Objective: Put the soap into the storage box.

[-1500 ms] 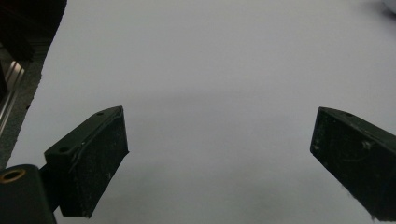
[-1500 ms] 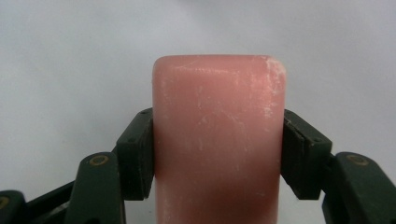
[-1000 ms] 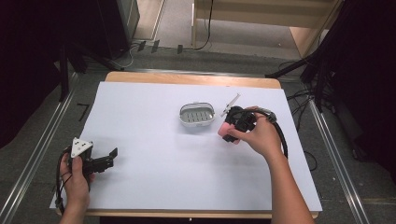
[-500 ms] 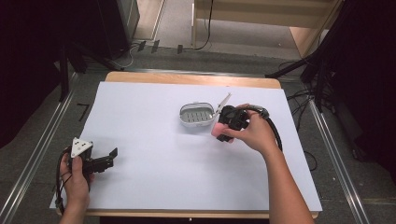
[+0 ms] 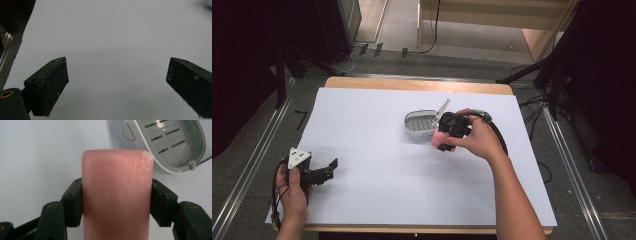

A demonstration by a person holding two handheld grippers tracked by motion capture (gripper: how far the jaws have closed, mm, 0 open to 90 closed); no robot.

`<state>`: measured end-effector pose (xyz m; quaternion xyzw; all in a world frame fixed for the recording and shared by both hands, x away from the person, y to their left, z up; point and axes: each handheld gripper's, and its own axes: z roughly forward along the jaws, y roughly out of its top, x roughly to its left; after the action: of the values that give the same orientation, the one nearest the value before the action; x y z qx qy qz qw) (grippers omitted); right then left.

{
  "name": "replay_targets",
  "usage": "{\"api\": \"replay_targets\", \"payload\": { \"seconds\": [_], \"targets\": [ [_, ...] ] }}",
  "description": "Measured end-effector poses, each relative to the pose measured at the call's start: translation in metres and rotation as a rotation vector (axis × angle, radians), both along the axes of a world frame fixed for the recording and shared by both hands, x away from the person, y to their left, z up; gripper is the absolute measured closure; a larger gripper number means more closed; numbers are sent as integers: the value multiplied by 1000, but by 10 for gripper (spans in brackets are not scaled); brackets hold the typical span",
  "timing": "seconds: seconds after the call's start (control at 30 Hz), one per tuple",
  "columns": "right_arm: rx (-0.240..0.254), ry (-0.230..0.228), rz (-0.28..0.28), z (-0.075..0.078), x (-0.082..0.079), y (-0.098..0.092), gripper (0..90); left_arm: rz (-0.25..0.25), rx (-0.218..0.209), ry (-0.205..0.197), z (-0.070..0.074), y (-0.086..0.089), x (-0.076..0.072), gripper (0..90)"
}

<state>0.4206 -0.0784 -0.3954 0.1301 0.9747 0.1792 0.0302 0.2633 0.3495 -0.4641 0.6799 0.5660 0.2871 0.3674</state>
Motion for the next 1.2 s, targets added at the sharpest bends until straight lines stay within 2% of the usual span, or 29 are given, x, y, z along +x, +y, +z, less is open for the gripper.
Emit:
{"api": "replay_targets", "payload": {
  "seconds": [0.23, 0.4, 0.47, 0.6, 0.7, 1.2],
  "targets": [
    [10, -8, 47, 5, 3, 11, 386, 0, -2, 0, 0, 0, 0, 46],
    [12, -13, 56, 9, 8, 17, 386, -2, -4, -1, 0, 0, 0, 46],
    [12, -3, 49, 11, 9, 19, 387, -2, -5, 0, 0, 0, 0, 46],
    [19, -18, 65, 13, 15, 24, 386, 0, -4, 0, 0, 0, 0, 46],
    [18, -9, 63, 16, 17, 27, 387, -2, -6, -1, 0, 0, 0, 46],
    [18, -27, 98, 21, 30, 40, 386, -3, -7, -2, 0, 0, 0, 46]
  ]
}}
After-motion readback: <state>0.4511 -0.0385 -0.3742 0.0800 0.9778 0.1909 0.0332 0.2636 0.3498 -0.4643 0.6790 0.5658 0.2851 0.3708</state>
